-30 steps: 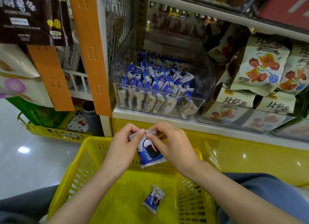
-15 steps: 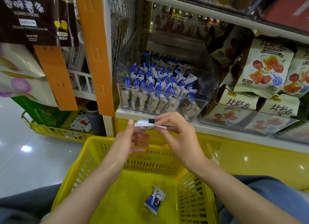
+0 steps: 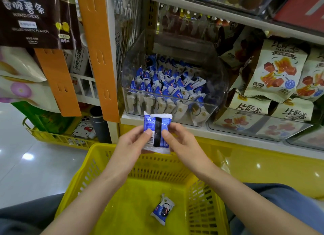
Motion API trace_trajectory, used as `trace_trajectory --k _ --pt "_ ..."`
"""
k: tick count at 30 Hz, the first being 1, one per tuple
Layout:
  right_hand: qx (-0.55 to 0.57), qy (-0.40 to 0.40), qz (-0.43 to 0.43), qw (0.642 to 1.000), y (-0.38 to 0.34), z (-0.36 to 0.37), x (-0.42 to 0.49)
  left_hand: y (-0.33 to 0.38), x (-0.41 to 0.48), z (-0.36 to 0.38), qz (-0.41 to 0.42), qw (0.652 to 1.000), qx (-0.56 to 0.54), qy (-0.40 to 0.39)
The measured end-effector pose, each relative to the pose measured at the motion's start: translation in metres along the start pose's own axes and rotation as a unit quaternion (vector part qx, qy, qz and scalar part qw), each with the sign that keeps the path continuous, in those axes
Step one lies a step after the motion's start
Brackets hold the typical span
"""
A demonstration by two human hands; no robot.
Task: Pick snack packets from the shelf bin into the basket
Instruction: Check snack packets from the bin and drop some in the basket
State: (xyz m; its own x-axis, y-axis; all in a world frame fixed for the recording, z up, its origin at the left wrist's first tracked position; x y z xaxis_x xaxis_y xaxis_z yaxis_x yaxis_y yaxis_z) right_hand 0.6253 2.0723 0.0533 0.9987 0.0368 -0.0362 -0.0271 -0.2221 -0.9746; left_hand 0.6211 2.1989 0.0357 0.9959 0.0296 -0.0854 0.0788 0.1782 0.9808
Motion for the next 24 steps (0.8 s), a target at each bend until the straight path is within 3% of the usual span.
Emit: trace_trajectory --k 2,5,8,15,24 --pt "0.055 0.006 0.045 0.997 0.003 -0.001 0.001 0.003 0.0 -0.001 0.054 0.994 0.088 0.024" --pt "0.119 0.036 0.098 0.987 0.008 -0.003 0.0 0.011 -0.005 -0.005 0.149 0.955 0.245 0.079" --pt "0.116 0.05 0.128 0.984 0.015 -0.003 -0.001 0.011 -0.012 0.001 0.207 0.919 0.332 0.059" --pt "0.146 0.035 0.156 0.976 0.02 0.001 -0.004 0.011 -0.016 0.002 0.252 0.885 0.39 0.029" --pt "0.102 0.04 0.146 0.983 0.025 0.008 -0.008 0.012 -0.016 0.003 0.256 0.833 0.49 0.024"
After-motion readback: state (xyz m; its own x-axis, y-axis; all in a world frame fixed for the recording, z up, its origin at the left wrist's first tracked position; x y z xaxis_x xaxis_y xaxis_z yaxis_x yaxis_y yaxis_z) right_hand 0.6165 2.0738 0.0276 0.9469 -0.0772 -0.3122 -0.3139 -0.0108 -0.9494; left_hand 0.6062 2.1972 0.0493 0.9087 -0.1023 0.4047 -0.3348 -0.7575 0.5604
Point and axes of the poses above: each hand's wrist, its own x-axis towards the middle knuckle, its own z-axis out of the palm, y = z × x, the point moved 7 cm from there along x, towards the middle knuckle, and after that the axes turned 7 degrees about y, right-handed, at the moved point
